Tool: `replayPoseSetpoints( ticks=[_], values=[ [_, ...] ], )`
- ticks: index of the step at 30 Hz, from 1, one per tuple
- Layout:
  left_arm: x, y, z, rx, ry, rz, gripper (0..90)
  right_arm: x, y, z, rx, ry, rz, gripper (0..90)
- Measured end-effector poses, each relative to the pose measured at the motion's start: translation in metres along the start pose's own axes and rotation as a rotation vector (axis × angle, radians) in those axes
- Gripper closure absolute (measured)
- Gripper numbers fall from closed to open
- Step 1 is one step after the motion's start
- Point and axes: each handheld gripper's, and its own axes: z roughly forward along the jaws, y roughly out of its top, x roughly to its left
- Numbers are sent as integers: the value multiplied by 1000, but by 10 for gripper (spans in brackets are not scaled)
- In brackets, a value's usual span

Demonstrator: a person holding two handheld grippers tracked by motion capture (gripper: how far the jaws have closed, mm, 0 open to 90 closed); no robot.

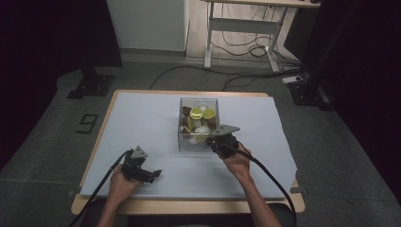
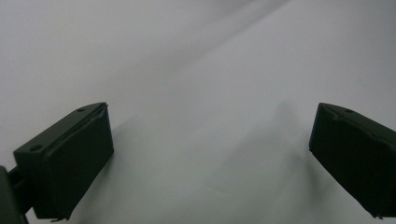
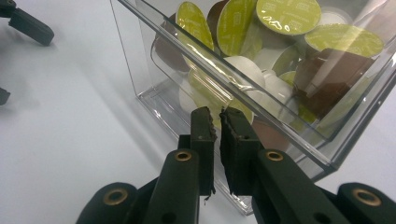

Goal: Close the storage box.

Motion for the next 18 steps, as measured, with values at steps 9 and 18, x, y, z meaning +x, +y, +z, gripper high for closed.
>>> replayPoseSetpoints(
  ticks=[9,18],
  values=[
    [0,0,1,6,1,3,0,1,1,4,5,-8,-3,806],
    [-1,0,1,8,4,4,0,-3,2,8,0,-17,10,811]
  ],
)
